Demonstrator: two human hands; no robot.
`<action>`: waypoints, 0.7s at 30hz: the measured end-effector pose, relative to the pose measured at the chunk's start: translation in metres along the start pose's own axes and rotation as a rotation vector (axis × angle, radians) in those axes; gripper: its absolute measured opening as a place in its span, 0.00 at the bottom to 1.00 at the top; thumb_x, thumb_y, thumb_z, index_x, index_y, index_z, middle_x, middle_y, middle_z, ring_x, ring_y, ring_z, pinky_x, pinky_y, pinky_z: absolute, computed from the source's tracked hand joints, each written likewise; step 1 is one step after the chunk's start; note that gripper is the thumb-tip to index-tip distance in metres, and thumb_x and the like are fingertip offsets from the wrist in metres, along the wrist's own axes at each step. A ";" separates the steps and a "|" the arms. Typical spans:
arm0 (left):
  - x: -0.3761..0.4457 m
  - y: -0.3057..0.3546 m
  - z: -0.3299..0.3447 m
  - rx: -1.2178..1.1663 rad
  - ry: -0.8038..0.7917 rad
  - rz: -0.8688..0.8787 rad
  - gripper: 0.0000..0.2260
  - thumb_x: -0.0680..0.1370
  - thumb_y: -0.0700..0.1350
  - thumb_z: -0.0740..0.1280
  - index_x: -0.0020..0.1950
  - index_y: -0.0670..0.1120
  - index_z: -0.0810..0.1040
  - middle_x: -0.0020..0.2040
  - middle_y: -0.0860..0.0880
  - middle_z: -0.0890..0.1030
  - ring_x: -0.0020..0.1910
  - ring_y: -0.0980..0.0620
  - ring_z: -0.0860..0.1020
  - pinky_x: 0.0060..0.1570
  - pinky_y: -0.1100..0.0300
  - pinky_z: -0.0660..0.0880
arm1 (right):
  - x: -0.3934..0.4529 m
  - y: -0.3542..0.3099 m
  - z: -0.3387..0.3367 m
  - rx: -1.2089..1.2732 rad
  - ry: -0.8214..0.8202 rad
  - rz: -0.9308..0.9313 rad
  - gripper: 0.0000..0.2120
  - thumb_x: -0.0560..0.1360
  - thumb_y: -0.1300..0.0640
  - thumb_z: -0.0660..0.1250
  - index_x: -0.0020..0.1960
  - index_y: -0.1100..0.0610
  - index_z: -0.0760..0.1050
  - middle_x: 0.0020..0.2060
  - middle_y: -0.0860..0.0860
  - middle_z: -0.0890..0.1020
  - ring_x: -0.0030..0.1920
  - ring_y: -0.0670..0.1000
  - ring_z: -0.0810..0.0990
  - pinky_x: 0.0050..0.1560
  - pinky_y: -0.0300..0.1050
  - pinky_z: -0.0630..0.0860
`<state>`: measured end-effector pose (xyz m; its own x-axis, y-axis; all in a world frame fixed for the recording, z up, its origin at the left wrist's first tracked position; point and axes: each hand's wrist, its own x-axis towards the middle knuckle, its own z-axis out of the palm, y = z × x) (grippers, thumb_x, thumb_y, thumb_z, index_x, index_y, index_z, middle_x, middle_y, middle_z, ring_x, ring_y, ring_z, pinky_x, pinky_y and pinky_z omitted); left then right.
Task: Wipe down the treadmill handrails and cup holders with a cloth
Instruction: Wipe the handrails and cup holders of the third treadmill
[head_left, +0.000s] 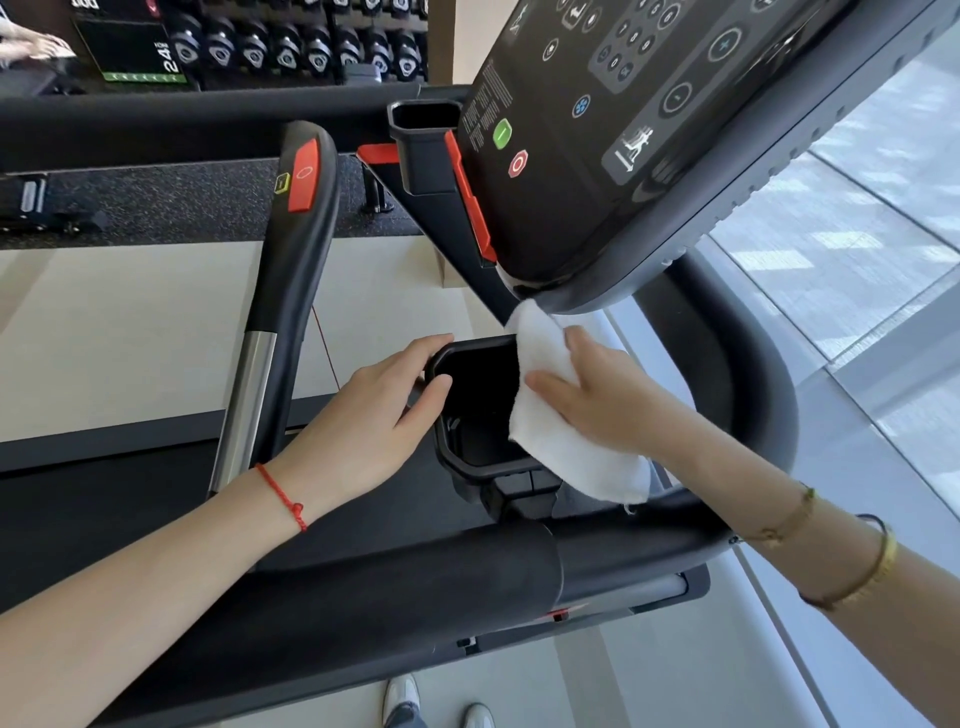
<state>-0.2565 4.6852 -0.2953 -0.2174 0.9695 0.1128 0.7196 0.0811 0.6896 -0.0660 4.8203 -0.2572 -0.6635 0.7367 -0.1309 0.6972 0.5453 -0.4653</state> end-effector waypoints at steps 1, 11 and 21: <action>0.000 0.000 0.000 -0.005 0.002 -0.001 0.22 0.81 0.58 0.53 0.76 0.60 0.61 0.57 0.59 0.77 0.50 0.65 0.76 0.49 0.69 0.70 | 0.003 0.000 0.000 0.002 0.011 -0.057 0.18 0.81 0.46 0.60 0.59 0.60 0.66 0.36 0.47 0.74 0.35 0.45 0.73 0.30 0.37 0.63; -0.004 0.004 -0.002 0.043 0.048 -0.062 0.19 0.79 0.62 0.52 0.68 0.57 0.64 0.51 0.62 0.76 0.41 0.65 0.77 0.40 0.70 0.71 | 0.048 -0.034 -0.008 -0.232 -0.137 -0.510 0.14 0.82 0.44 0.56 0.56 0.54 0.70 0.28 0.43 0.68 0.30 0.42 0.68 0.39 0.47 0.64; -0.008 0.004 -0.005 0.112 0.061 -0.053 0.22 0.79 0.63 0.51 0.71 0.57 0.63 0.60 0.59 0.75 0.46 0.59 0.77 0.47 0.60 0.75 | 0.041 -0.017 -0.008 -0.273 -0.041 -0.362 0.15 0.80 0.39 0.55 0.48 0.51 0.70 0.35 0.46 0.76 0.42 0.55 0.75 0.42 0.47 0.67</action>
<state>-0.2558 4.6764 -0.2899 -0.2943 0.9477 0.1238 0.7741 0.1605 0.6123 -0.1033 4.8445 -0.2481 -0.8840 0.4657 -0.0397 0.4608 0.8542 -0.2407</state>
